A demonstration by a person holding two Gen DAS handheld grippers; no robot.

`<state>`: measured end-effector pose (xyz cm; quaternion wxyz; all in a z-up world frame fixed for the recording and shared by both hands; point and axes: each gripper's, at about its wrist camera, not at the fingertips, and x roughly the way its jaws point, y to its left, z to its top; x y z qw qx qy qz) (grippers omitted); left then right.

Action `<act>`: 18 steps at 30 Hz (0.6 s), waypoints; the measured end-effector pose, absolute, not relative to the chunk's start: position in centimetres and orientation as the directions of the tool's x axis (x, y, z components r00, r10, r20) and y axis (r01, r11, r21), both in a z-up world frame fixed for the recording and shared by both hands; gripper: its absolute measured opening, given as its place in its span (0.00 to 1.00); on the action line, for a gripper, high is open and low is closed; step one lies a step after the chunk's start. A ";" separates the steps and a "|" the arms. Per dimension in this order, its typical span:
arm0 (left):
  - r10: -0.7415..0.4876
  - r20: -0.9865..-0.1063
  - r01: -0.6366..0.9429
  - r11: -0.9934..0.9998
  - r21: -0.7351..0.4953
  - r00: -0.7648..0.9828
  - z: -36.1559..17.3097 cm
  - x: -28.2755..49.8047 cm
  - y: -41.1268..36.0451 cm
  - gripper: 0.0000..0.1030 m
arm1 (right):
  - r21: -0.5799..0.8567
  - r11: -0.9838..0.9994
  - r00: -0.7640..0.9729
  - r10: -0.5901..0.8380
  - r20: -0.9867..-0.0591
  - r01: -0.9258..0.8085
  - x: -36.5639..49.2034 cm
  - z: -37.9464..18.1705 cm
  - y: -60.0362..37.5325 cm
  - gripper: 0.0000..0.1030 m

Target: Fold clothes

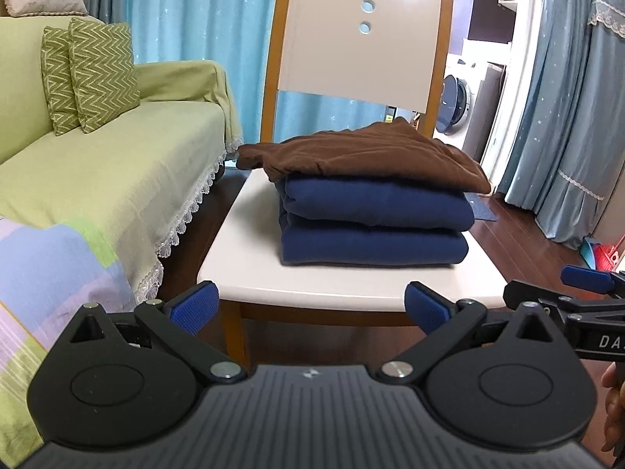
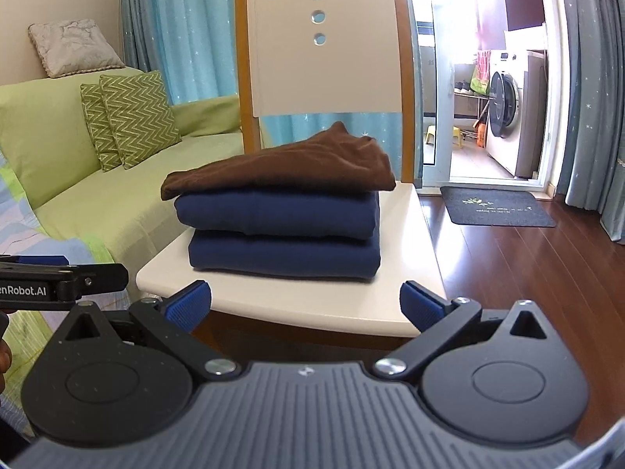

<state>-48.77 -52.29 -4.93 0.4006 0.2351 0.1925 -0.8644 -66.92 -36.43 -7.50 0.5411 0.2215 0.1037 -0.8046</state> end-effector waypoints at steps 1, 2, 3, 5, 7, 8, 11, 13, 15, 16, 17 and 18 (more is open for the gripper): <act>-0.603 -0.564 0.784 -0.605 -0.139 -0.565 -5.0 -48.9 -52.3 0.99 | 0.073 -0.393 -0.316 -0.824 -0.470 0.916 -66.9 -7.5 -36.4 0.99; -0.603 -0.567 0.785 -0.604 -0.135 -0.561 -5.0 -49.0 -52.2 0.99 | 0.073 -0.394 -0.316 -0.823 -0.471 0.916 -66.9 -7.6 -36.4 0.99; -0.603 -0.567 0.785 -0.605 -0.133 -0.561 -5.1 -49.1 -52.2 0.99 | 0.074 -0.394 -0.316 -0.823 -0.473 0.916 -66.9 -7.6 -36.5 0.99; -0.603 -0.571 0.783 -0.610 -0.120 -0.557 -5.2 -49.3 -52.1 0.99 | 0.078 -0.394 -0.313 -0.822 -0.476 0.916 -67.0 -7.6 -36.5 0.99; -0.600 -0.573 0.779 -0.617 -0.112 -0.558 -5.3 -49.6 -51.9 0.99 | 0.079 -0.395 -0.313 -0.820 -0.479 0.915 -67.1 -7.7 -36.5 0.99; -0.600 -0.573 0.777 -0.620 -0.109 -0.559 -5.4 -49.7 -51.9 0.99 | 0.080 -0.395 -0.312 -0.820 -0.480 0.915 -67.1 -7.8 -36.6 0.99; -0.599 -0.567 0.770 -0.631 -0.100 -0.565 -5.4 -49.9 -51.7 0.99 | 0.081 -0.399 -0.315 -0.817 -0.483 0.913 -67.2 -7.9 -36.5 0.99; -0.603 -0.564 0.769 -0.633 -0.092 -0.564 -5.5 -50.1 -51.7 0.99 | 0.080 -0.404 -0.318 -0.814 -0.486 0.911 -67.3 -8.0 -36.5 0.99; -0.601 -0.563 0.766 -0.636 -0.092 -0.567 -5.5 -50.2 -51.7 0.99 | 0.080 -0.408 -0.321 -0.812 -0.488 0.910 -67.4 -8.1 -36.5 0.99; -0.599 -0.564 0.764 -0.638 -0.092 -0.569 -5.6 -50.3 -51.8 0.99 | 0.080 -0.409 -0.322 -0.811 -0.488 0.909 -67.4 -8.1 -36.5 0.99; -0.599 -0.564 0.763 -0.640 -0.089 -0.568 -5.6 -50.3 -51.7 0.99 | 0.078 -0.411 -0.324 -0.810 -0.488 0.908 -67.5 -8.1 -36.5 0.99; -0.599 -0.567 0.764 -0.640 -0.087 -0.566 -5.6 -50.4 -51.8 0.99 | 0.077 -0.412 -0.326 -0.810 -0.488 0.908 -67.5 -8.2 -36.5 0.99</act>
